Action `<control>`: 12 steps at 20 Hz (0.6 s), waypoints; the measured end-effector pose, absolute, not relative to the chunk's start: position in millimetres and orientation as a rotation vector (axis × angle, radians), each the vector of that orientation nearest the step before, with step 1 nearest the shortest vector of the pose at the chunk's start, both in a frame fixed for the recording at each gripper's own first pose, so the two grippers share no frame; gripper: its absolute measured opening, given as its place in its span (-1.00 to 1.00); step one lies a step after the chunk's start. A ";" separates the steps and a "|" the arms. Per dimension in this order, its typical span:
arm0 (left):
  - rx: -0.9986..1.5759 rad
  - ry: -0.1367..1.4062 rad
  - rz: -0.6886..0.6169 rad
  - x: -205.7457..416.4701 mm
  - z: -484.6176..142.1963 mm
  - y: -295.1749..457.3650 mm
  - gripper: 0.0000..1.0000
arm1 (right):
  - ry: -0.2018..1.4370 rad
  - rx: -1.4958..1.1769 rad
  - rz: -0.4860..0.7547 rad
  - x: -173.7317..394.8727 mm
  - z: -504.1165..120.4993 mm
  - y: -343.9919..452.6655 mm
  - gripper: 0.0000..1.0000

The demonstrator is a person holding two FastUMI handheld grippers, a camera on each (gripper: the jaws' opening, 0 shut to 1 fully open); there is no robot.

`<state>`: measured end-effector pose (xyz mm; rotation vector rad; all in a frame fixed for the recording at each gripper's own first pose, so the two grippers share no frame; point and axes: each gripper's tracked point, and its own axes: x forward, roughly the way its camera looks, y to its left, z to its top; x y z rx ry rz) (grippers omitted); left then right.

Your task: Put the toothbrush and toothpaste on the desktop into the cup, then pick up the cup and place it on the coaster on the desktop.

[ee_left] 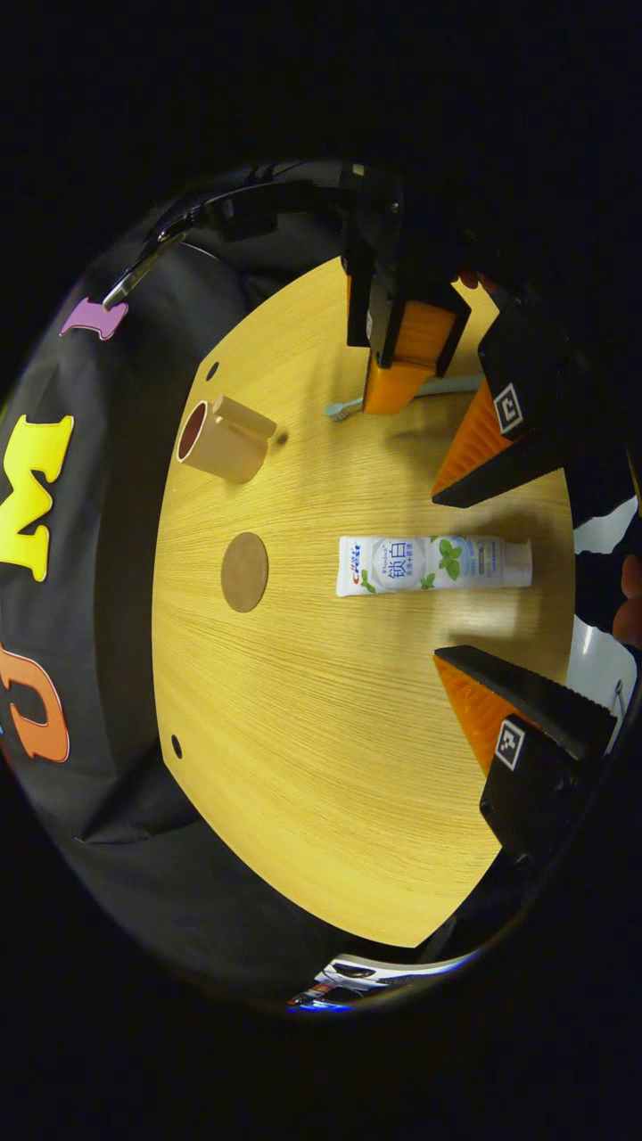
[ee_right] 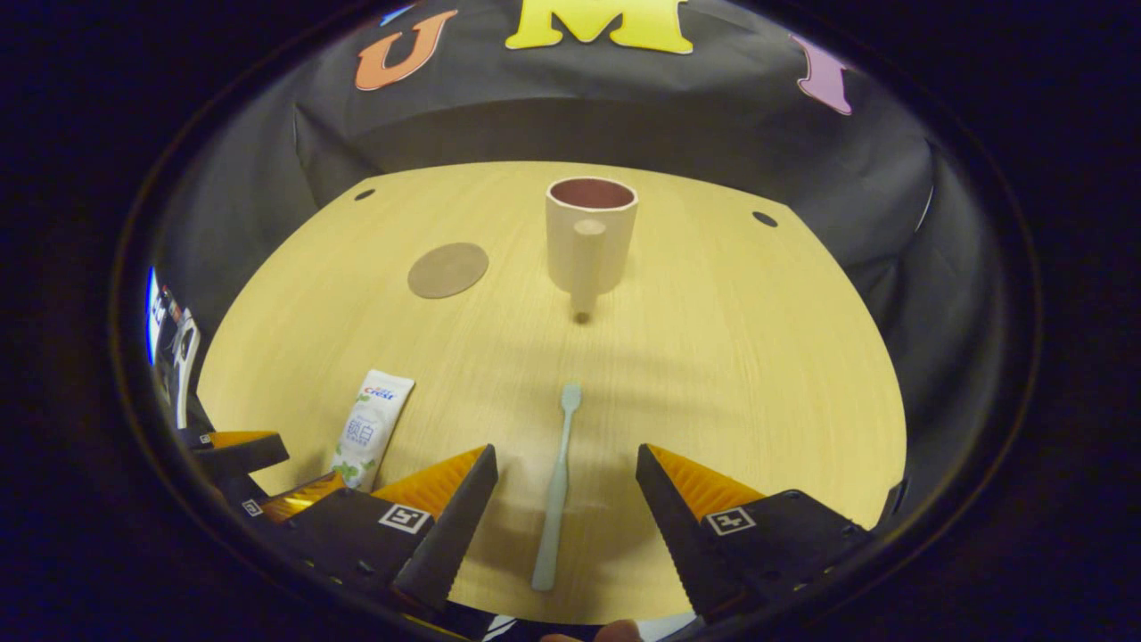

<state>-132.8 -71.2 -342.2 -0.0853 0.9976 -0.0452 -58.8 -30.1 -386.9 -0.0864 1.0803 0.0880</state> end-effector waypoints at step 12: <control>-0.101 1.041 -0.037 -131.9 -350.7 -68.6 0.99 | 1.151 -0.044 0.057 -47.5 -410.7 -24.7 0.22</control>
